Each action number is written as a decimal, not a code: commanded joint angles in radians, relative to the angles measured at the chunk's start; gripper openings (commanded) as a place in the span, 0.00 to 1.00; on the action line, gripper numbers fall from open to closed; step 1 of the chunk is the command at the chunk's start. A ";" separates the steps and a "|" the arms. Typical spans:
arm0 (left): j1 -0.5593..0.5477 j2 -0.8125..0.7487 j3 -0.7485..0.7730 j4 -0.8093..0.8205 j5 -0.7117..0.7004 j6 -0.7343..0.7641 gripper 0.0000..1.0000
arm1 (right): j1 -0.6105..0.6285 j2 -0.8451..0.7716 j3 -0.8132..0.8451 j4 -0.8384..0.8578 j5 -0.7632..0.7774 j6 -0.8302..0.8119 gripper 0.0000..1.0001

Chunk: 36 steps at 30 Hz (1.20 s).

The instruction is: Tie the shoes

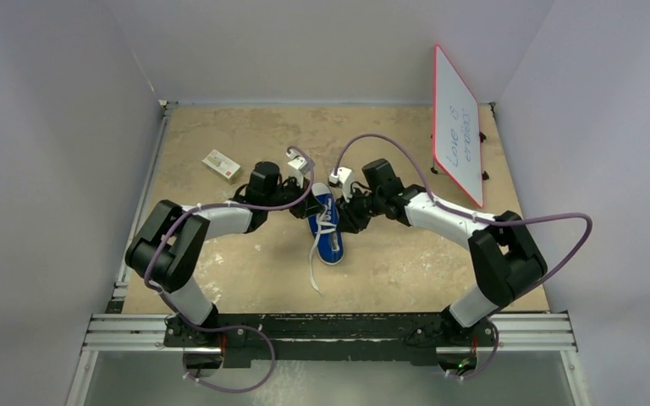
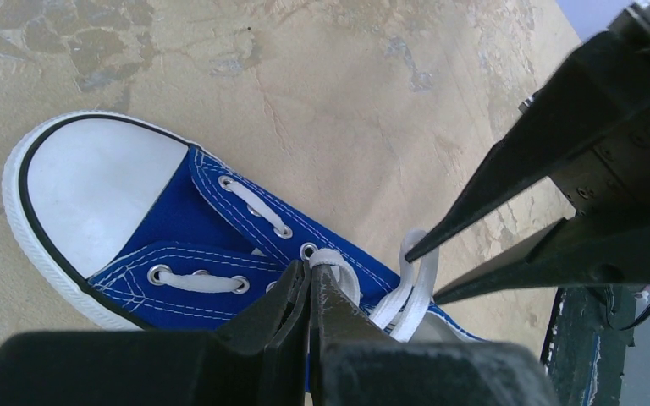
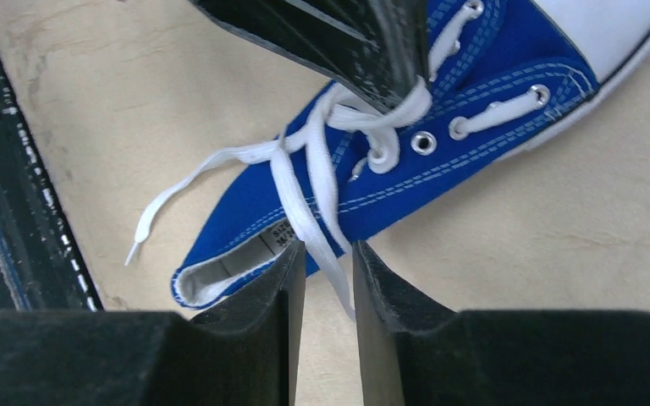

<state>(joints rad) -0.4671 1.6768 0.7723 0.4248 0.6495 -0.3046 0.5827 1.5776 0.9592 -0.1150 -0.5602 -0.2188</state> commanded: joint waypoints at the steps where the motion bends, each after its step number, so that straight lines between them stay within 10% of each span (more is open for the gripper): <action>1: -0.002 -0.054 -0.005 0.034 0.000 -0.003 0.00 | -0.003 -0.011 -0.013 0.041 0.050 0.034 0.31; 6: -0.002 -0.061 -0.007 0.023 0.001 0.008 0.00 | -0.001 -0.035 -0.078 0.092 0.052 0.052 0.38; 14: -0.002 -0.067 -0.010 -0.002 -0.003 0.037 0.00 | -0.027 -0.075 -0.128 0.134 0.217 0.262 0.00; 18: -0.002 -0.075 -0.018 -0.022 -0.002 0.057 0.00 | -0.092 -0.154 -0.140 -0.035 0.342 0.368 0.00; 28: -0.002 -0.108 -0.031 -0.062 0.007 0.075 0.00 | -0.160 -0.280 -0.068 -0.284 0.429 0.418 0.43; 36: -0.002 -0.151 -0.048 -0.088 0.000 0.076 0.00 | -0.161 -0.267 -0.113 0.085 0.065 0.191 0.61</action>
<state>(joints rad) -0.4671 1.5787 0.7341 0.3241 0.6453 -0.2451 0.4244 1.2964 0.8581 -0.2600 -0.3050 0.0532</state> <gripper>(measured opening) 0.007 0.576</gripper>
